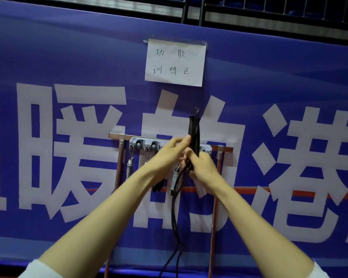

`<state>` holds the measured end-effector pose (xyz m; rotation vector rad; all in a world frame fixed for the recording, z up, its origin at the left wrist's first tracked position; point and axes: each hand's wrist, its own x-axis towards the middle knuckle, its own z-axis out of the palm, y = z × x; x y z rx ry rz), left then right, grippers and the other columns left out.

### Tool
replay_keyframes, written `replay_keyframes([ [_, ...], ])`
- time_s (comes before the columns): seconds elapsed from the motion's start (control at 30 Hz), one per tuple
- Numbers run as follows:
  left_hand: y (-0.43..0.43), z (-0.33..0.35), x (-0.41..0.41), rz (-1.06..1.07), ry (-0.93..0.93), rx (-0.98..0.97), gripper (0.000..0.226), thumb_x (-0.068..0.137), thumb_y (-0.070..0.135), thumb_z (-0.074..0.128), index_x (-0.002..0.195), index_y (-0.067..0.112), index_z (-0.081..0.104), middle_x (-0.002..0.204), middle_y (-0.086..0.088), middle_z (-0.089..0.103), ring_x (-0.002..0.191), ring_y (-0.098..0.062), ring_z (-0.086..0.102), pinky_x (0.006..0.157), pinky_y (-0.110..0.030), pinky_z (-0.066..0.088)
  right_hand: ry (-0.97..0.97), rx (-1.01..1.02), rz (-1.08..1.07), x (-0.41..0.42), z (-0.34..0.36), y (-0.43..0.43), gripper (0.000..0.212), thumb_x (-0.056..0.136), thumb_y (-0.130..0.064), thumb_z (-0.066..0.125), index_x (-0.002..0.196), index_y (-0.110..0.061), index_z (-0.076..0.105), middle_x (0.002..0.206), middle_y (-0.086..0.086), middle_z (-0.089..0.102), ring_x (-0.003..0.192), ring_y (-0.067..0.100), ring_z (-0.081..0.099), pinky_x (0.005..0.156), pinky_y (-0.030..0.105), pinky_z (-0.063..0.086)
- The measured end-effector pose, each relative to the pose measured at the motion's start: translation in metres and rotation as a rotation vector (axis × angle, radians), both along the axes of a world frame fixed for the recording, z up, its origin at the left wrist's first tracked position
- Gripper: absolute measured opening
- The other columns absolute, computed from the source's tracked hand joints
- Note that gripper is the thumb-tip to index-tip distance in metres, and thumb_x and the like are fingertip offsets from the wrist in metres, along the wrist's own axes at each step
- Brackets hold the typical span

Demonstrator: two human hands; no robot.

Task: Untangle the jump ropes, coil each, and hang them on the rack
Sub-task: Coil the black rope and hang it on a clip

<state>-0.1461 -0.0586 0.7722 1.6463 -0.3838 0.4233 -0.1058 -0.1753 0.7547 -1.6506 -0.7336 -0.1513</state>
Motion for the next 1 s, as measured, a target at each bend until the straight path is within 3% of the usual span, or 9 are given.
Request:
replay_keyframes([
  [0.13, -0.002, -0.025, -0.007, -0.141, 0.265, -0.051, 0.037, 0.098, 0.046, 0.047, 0.088, 0.012, 0.06, 0.075, -0.001, 0.059, 0.069, -0.015, 0.059, 0.066, -0.028, 0.055, -0.079, 0.002, -0.127, 0.02, 0.02, 0.001, 0.041, 0.1, -0.036, 0.047, 0.067, -0.015, 0.059, 0.056, -0.003, 0.061, 0.049, 0.006, 0.055, 0.055, 0.024, 0.042],
  [0.27, 0.023, -0.039, 0.006, -0.276, 0.318, -0.169, 0.033, 0.1, 0.04, 0.045, 0.093, 0.011, 0.06, 0.06, 0.005, 0.036, 0.051, -0.007, 0.028, 0.053, -0.021, 0.031, -0.16, -0.066, -0.178, 0.032, 0.035, -0.005, 0.038, 0.099, -0.04, 0.048, 0.073, -0.015, 0.059, 0.064, 0.002, 0.054, 0.062, 0.018, 0.052, 0.066, 0.035, 0.044],
  [0.43, 0.044, -0.043, 0.015, -0.235, 0.349, -0.121, 0.025, 0.092, 0.034, 0.057, 0.094, 0.009, 0.061, 0.062, 0.003, 0.031, 0.054, -0.008, 0.027, 0.05, -0.019, 0.033, -0.243, -0.299, 0.094, 0.008, 0.042, -0.02, 0.034, 0.101, -0.026, 0.047, 0.073, -0.008, 0.056, 0.061, 0.002, 0.048, 0.052, 0.008, 0.044, 0.052, 0.018, 0.038],
  [0.53, 0.052, -0.038, 0.021, -0.241, 0.335, -0.005, 0.017, 0.088, 0.029, 0.062, 0.089, 0.012, 0.065, 0.067, 0.001, 0.038, 0.058, -0.009, 0.032, 0.053, -0.02, 0.035, -0.216, -0.51, 0.234, -0.008, 0.037, -0.025, 0.029, 0.101, -0.025, 0.046, 0.083, -0.005, 0.057, 0.069, 0.001, 0.054, 0.06, 0.008, 0.051, 0.057, 0.017, 0.043],
  [0.67, 0.061, -0.027, 0.019, -0.344, 0.397, 0.19, 0.01, 0.088, 0.016, 0.064, 0.085, 0.01, 0.057, 0.071, 0.0, 0.049, 0.059, -0.007, 0.046, 0.056, -0.018, 0.043, -0.178, -0.718, 0.436, -0.03, 0.036, -0.029, 0.007, 0.1, -0.02, 0.048, 0.101, -0.026, 0.053, 0.079, -0.013, 0.057, 0.067, -0.004, 0.058, 0.061, 0.015, 0.047],
  [0.73, 0.063, -0.012, 0.013, -0.356, 0.399, 0.415, 0.007, 0.092, 0.012, 0.053, 0.087, 0.008, 0.055, 0.066, 0.007, 0.06, 0.056, -0.001, 0.055, 0.056, -0.013, 0.046, -0.143, -0.826, 0.508, -0.035, 0.03, -0.027, 0.021, 0.101, -0.017, 0.048, 0.117, -0.029, 0.045, 0.082, -0.012, 0.051, 0.063, -0.002, 0.053, 0.06, 0.015, 0.046],
  [0.8, 0.068, 0.006, 0.011, -0.383, 0.406, 0.583, 0.008, 0.098, 0.006, 0.051, 0.095, 0.009, 0.058, 0.074, 0.006, 0.067, 0.062, -0.002, 0.063, 0.06, -0.014, 0.05, -0.121, -0.959, 0.503, -0.032, 0.021, -0.025, 0.027, 0.101, -0.019, 0.049, 0.126, -0.016, 0.039, 0.081, -0.004, 0.047, 0.062, 0.001, 0.047, 0.059, 0.017, 0.044],
  [0.9, 0.072, 0.02, 0.01, -0.361, 0.462, 0.644, 0.007, 0.092, 0.01, 0.061, 0.099, 0.009, 0.061, 0.083, 0.0, 0.065, 0.071, -0.011, 0.063, 0.064, -0.018, 0.051, -0.118, -1.112, 0.374, -0.023, 0.009, -0.026, 0.028, 0.1, -0.031, 0.051, 0.114, -0.011, 0.037, 0.075, -0.001, 0.052, 0.058, 0.004, 0.046, 0.053, 0.015, 0.039],
  [1.0, 0.055, 0.018, 0.007, -0.044, 0.263, 1.01, 0.018, 0.088, 0.023, 0.07, 0.102, 0.014, 0.063, 0.083, 0.003, 0.065, 0.072, -0.01, 0.058, 0.06, -0.018, 0.046, -0.176, -1.251, 0.217, -0.015, 0.004, -0.022, 0.026, 0.099, -0.031, 0.051, 0.108, -0.011, 0.039, 0.073, -0.002, 0.055, 0.056, 0.006, 0.046, 0.049, 0.015, 0.037],
])
